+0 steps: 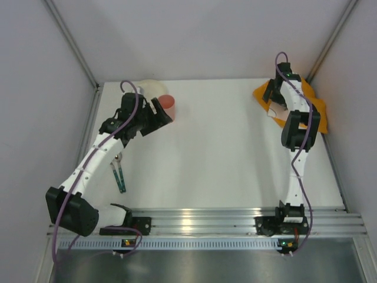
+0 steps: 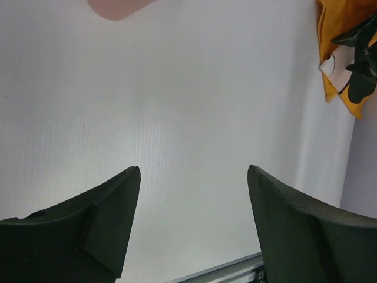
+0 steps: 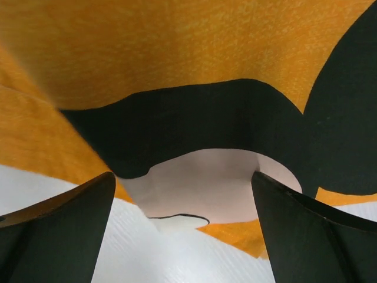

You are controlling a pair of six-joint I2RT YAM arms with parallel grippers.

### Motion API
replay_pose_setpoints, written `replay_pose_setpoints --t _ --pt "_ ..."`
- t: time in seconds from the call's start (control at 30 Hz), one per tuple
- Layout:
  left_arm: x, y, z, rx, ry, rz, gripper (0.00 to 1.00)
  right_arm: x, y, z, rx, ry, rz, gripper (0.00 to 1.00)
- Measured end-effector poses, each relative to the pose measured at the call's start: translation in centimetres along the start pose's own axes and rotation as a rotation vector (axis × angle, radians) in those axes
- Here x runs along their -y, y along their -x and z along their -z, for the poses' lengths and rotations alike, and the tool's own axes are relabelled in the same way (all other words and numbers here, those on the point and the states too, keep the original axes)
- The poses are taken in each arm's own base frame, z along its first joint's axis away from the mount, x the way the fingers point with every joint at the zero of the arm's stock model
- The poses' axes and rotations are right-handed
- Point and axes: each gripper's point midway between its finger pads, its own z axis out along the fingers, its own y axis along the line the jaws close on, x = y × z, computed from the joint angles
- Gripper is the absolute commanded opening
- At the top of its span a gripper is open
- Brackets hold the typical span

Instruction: Set the dinner table for one person

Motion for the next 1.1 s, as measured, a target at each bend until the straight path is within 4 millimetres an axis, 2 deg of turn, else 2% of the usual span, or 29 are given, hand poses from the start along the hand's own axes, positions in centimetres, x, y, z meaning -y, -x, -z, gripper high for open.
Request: replay_pose_setpoints --t 0.03,0.13,0.17,0.2,0.27,0.3,0.43,0.5,0.57,0.67,0.77,0.87,0.9,0.93,1.0,1.1 --pt "0.2 -0.6 -0.6 -0.02 0.005 -0.007 0.78 0.2 -0.5 -0.7 -0.018 -0.008 0.002 0.95" --pt "0.8 -1.9 -2.0 -0.061 0.016 -0.021 0.77 0.7 -1.3 -1.9 -0.043 -0.025 0.015 0.69" --pt "0.9 -2.2 -2.2 -0.068 0.018 -0.025 0.76 0.9 -1.4 -2.0 -0.049 -0.031 0.023 0.45" --pt "1.1 -2.5 -2.4 -0.077 0.017 -0.03 0.76 1.0 -1.6 -2.1 -0.054 -0.035 0.028 0.29" --pt "1.5 -2.8 -2.5 -0.082 0.014 -0.038 0.76 1.1 -1.7 -2.0 -0.06 -0.038 0.034 0.05" --pt "1.5 -2.8 -2.6 -0.082 0.014 -0.04 0.76 1.0 -1.8 -2.0 -0.061 -0.038 0.035 0.0" --pt "1.8 -2.8 -2.6 -0.074 0.015 -0.05 0.76 0.7 -2.6 -1.8 -0.072 -0.033 0.043 0.0" --pt "2.0 -2.7 -2.5 -0.069 0.012 -0.056 0.76 0.5 -4.0 -0.9 -0.101 -0.018 0.049 0.0" --pt "2.2 -2.6 -2.4 -0.065 0.008 -0.069 0.76 -0.2 -6.2 0.5 -0.148 0.013 0.063 0.0" --pt "2.5 -2.9 -2.3 -0.071 0.002 -0.095 0.76 -3.1 -11.2 4.4 -0.228 0.104 0.104 0.0" --pt "2.6 -3.3 -2.2 -0.077 -0.004 -0.119 0.76 -7.7 -16.0 10.5 -0.27 0.252 0.142 0.0" --pt "2.3 -3.9 -1.5 -0.08 -0.01 -0.137 0.76 -12.0 -19.3 17.4 -0.273 0.434 0.144 0.0" --pt "2.1 -4.1 -1.3 -0.08 -0.011 -0.141 0.76 -12.7 -20.0 19.3 -0.277 0.483 0.14 0.0" --pt "1.9 -4.3 -1.0 -0.08 -0.012 -0.148 0.76 -13.2 -20.6 21.3 -0.279 0.53 0.13 0.0" --pt "1.4 -4.7 -0.3 -0.078 -0.017 -0.158 0.76 -13.0 -20.7 23.4 -0.271 0.574 0.106 0.0" --pt "0.8 -5.5 0.0 -0.089 -0.016 -0.166 0.76 -11.0 -20.3 24.2 -0.237 0.552 0.08 0.0"
